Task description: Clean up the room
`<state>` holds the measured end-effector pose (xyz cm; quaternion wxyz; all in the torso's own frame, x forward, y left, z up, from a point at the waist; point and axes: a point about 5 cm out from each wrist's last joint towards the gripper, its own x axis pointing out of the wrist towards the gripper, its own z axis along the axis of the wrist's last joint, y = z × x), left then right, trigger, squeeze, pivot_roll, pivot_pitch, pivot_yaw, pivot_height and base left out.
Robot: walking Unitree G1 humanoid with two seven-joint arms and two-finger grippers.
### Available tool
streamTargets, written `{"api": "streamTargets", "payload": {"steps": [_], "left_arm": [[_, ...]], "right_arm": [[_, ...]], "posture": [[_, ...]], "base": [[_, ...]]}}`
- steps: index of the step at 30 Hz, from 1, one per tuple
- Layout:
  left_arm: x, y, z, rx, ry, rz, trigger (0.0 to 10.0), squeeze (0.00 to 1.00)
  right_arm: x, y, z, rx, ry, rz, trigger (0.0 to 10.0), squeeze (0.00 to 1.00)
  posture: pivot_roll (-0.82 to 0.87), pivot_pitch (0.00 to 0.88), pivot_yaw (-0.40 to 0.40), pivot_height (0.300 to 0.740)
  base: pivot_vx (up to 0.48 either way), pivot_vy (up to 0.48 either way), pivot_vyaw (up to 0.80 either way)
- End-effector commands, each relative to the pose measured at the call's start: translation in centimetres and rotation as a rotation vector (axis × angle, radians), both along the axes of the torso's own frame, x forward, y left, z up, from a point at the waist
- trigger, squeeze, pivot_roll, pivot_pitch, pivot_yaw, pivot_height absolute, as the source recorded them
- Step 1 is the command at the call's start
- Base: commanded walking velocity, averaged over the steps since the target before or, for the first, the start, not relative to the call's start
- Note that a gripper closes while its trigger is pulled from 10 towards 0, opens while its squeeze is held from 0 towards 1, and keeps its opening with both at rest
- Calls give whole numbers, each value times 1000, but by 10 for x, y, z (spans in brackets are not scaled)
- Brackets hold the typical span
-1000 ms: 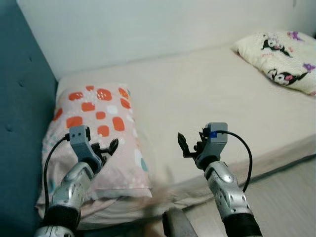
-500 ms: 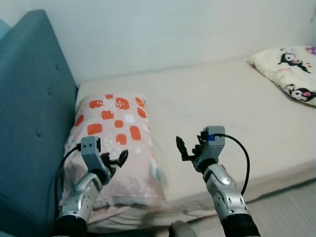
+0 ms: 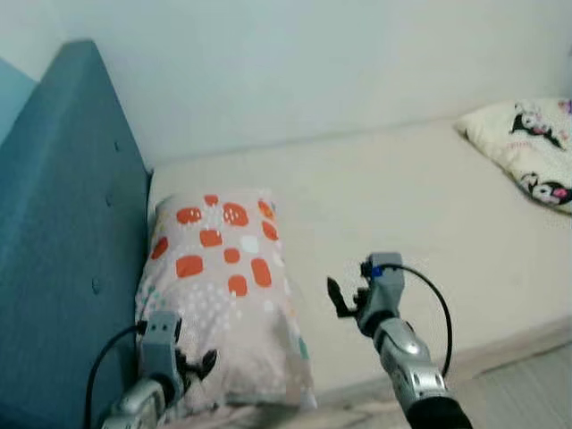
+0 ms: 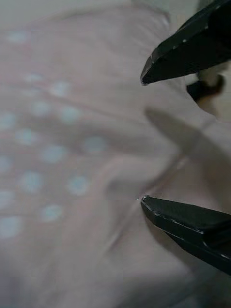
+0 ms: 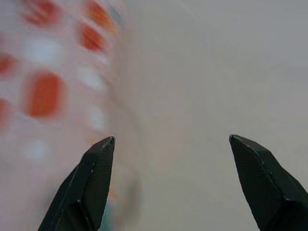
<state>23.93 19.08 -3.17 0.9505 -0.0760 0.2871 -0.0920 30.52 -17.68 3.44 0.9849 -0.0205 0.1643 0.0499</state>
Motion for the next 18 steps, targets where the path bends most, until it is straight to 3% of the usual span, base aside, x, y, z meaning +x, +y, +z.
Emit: {"api": "streamTargets", "payload": {"steps": [1, 2, 6, 12, 16, 18], "left_arm": [[-9, 8, -8, 35, 54, 9, 10000, 0], [-16, 10, -15, 66, 112, 25, 10000, 0], [-27, 14, -25, 106, 182, 44, 10000, 0], [-37, 20, -32, 152, 227, 60, 10000, 0], [-43, 23, -36, 184, 244, 51, 10000, 0], [-52, 23, -41, 198, 276, 15, 10000, 0]], "right_arm": [[-9, -8, -13, -34, 54, -26, 10000, 0], [-15, -15, -22, -80, 96, -34, 10000, 0], [-25, -23, -35, -141, 164, -43, 10000, 0], [-36, -29, -47, -223, 229, -42, 10000, 0], [-47, -35, -60, -245, 302, -68, 10000, 0], [-62, -50, -71, -245, 374, -152, 10000, 0]], "posture": [[-190, 83, 24, 740], [-192, 80, 22, 740], [-191, 76, 20, 740], [-195, 73, 20, 740], [-191, 67, 15, 740], [-194, 65, 16, 740]], "base": [[0, 0, 0], [-431, 0, 0], [-468, 0, 0], [-480, 0, 0], [-131, 0, 0], [0, 0, 0]]}}
